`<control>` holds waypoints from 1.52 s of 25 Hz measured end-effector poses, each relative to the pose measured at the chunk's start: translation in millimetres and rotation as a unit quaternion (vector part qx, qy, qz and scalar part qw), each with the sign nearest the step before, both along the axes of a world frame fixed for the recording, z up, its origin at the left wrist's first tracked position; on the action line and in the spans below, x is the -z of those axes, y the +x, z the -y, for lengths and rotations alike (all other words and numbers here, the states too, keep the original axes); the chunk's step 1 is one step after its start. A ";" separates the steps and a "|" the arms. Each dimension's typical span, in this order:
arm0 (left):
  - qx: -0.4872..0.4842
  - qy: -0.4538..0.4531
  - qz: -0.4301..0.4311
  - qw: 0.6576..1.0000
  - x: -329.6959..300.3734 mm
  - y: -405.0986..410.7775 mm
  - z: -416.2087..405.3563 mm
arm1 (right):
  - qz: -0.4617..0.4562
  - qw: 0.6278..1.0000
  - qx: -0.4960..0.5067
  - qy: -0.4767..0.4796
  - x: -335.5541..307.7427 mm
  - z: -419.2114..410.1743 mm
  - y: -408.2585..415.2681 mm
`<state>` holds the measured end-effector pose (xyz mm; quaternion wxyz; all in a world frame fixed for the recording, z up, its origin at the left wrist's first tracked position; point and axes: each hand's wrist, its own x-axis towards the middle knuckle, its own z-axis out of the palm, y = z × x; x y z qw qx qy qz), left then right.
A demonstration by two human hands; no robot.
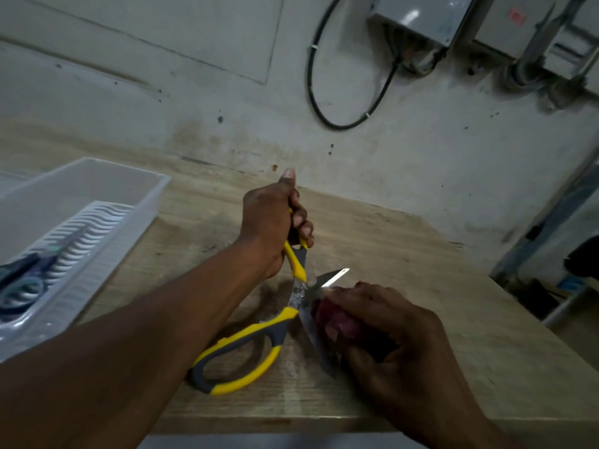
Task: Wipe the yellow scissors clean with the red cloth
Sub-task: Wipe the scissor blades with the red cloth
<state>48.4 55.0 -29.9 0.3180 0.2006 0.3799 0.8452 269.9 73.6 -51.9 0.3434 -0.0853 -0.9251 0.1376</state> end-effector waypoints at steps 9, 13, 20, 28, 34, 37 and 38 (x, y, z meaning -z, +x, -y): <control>0.003 -0.001 -0.022 1.000 0.1 1.7 1.8 | -0.057 0.998 -0.005 -0.035 -12.0 5.4 -29.3; 0.001 -0.004 -0.024 1.000 1.8 0.5 1.5 | -0.068 0.976 0.010 -0.208 -17.2 2.1 -39.9; -0.006 -0.023 -0.014 1.000 4.6 -0.9 1.1 | 0.056 0.993 0.052 0.089 1.7 12.6 -24.0; -0.007 -0.031 0.003 1.000 11.0 -1.7 0.5 | 0.122 0.958 0.018 0.258 1.0 1.0 -20.2; -0.005 -0.021 -0.018 1.000 4.7 -1.8 -1.2 | 0.035 0.991 0.011 0.128 -15.2 -4.8 -3.1; -0.005 -0.019 -0.016 1.000 6.3 -1.1 -0.8 | 0.068 0.986 0.021 0.153 -3.8 6.2 -17.8; -0.005 -0.019 -0.015 1.000 6.9 -1.2 -1.1 | 0.098 0.976 0.037 0.190 0.0 8.1 -22.5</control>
